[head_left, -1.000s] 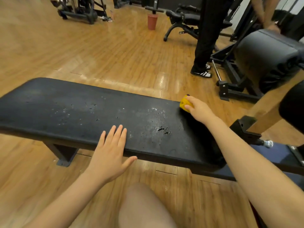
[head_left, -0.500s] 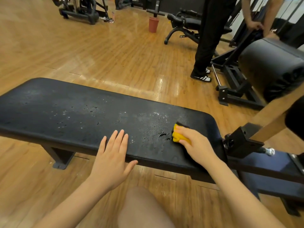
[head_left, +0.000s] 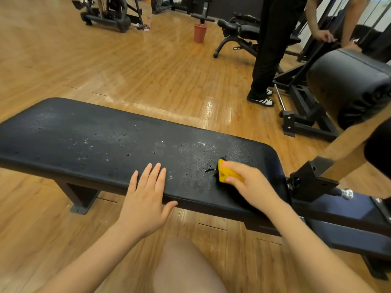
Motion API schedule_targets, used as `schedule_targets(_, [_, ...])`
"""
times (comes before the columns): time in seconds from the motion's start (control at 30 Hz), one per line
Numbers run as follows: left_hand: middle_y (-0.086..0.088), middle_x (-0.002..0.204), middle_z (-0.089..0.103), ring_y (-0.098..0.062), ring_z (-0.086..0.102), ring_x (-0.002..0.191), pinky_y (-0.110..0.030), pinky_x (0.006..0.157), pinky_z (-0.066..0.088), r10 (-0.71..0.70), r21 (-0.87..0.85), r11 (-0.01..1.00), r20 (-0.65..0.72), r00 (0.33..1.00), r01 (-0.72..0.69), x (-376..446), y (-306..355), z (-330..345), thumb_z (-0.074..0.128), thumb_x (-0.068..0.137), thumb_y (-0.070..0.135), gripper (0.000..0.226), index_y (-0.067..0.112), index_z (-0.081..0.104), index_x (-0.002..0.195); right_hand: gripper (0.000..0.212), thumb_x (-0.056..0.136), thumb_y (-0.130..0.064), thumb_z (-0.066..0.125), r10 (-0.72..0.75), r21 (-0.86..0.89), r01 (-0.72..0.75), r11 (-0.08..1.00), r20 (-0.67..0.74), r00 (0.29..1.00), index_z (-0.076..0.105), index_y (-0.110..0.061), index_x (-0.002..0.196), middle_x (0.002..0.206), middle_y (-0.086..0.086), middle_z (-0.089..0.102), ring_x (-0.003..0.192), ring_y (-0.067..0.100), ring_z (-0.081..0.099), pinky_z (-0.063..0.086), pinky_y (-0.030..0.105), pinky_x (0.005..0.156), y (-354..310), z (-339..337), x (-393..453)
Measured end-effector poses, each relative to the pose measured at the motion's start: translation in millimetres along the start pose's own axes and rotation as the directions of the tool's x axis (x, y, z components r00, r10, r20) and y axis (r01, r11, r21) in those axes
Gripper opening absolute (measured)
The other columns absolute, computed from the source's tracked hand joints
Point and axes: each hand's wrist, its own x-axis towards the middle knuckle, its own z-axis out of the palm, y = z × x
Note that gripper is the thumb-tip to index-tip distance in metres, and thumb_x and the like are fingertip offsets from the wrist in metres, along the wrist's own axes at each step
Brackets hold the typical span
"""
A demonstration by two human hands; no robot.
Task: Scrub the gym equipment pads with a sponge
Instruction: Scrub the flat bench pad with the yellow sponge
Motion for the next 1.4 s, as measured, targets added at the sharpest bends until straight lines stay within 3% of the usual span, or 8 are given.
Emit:
schedule_targets(0.17, [-0.016,0.137,0.053,-0.033,0.048,0.128,-0.048,0.107,0.025,0.0,0.003,1.0,0.022,1.0,0.0,-0.1,1.2,-2.0,0.031,0.081,0.061,0.081,0.001,0.055,0.13,0.038,0.092,-0.024,0.055,0.201,0.077,-0.195,0.978,-0.073,0.977,0.054,-0.014,0.128,0.128,0.005,0.058,0.117,0.022,0.051,0.035,0.026,0.095,20.0,-36.3,74.9])
schedule_targets(0.27, [-0.015,0.135,0.055,-0.033,0.05,0.126,-0.051,0.104,0.035,0.001,0.001,1.0,0.02,1.0,-0.001,-0.9,1.6,-3.4,0.03,0.08,0.061,0.08,0.002,0.057,0.128,0.044,0.092,-0.027,0.055,0.256,-0.043,-0.256,0.966,0.014,0.966,0.048,-0.014,0.134,0.138,0.005,0.049,0.126,0.024,0.044,0.031,0.028,0.1,32.0,-30.3,92.2])
schedule_targets(0.43, [-0.016,0.132,0.057,-0.034,0.053,0.123,-0.053,0.098,0.036,-0.003,0.003,1.0,0.018,1.0,0.003,-1.1,0.9,-5.2,0.031,0.08,0.06,0.079,0.001,0.059,0.126,0.044,0.094,-0.029,0.052,0.257,-0.161,-0.263,0.951,-0.062,0.964,0.047,-0.015,0.135,0.139,0.006,0.049,0.125,0.028,0.045,0.033,0.032,0.098,29.2,-12.3,80.5])
schedule_targets(0.67, [-0.017,0.133,0.056,-0.035,0.051,0.125,-0.053,0.099,0.034,0.045,0.003,0.999,-0.012,0.999,-0.045,-0.4,0.3,-4.0,0.063,0.077,0.057,0.077,0.001,0.057,0.128,0.042,0.09,-0.029,0.058,0.021,-0.119,-0.017,0.993,0.035,0.999,0.053,-0.026,0.131,0.139,-0.006,0.049,0.129,0.014,0.044,0.033,0.031,0.109,0.6,11.5,-6.1])
schedule_targets(0.73, [-0.017,0.137,0.052,-0.034,0.047,0.129,-0.051,0.102,0.029,0.036,-0.006,0.999,-0.02,0.999,-0.036,-0.6,0.4,-8.1,0.057,0.081,0.058,0.076,0.002,0.054,0.132,0.041,0.09,-0.029,0.057,-0.057,-0.089,0.061,0.994,0.046,0.997,0.052,-0.028,0.131,0.139,-0.011,0.046,0.129,0.007,0.039,0.031,0.028,0.11,-9.9,16.9,-35.5])
schedule_targets(0.87, [-0.008,0.16,0.005,-0.025,0.001,0.147,-0.042,0.115,-0.002,0.032,-0.06,0.998,0.042,0.999,-0.03,-2.8,1.1,-20.9,0.034,0.094,0.058,0.08,0.01,0.008,0.152,0.041,0.089,-0.035,0.054,-0.14,-0.062,0.147,0.987,0.096,0.985,0.053,-0.029,0.13,0.137,-0.019,0.043,0.128,0.0,0.037,0.029,0.021,0.107,-16.2,14.1,-56.7])
schedule_targets(1.13, [-0.003,0.161,-0.003,-0.02,-0.007,0.147,-0.038,0.118,-0.002,-0.022,-0.097,0.995,0.093,0.995,0.031,-2.2,3.5,-34.0,0.026,0.094,0.063,0.08,0.014,0.001,0.153,0.04,0.091,-0.015,0.057,0.155,0.042,-0.153,0.987,-0.064,0.986,0.053,-0.011,0.13,0.131,0.007,0.056,0.12,0.023,0.05,0.034,0.026,0.099,11.2,-31.2,52.8])
schedule_targets(1.4, [-0.005,0.16,-0.006,-0.022,-0.01,0.147,-0.036,0.11,-0.013,-0.067,-0.083,0.994,0.063,0.996,0.072,-13.6,-8.7,-30.4,0.022,0.091,0.069,0.086,0.014,-0.003,0.152,0.046,0.092,-0.026,0.056,0.273,-0.099,-0.27,0.958,0.019,0.962,0.047,-0.014,0.135,0.141,0.008,0.046,0.128,0.028,0.043,0.032,0.032,0.102,33.8,-16.3,110.5])
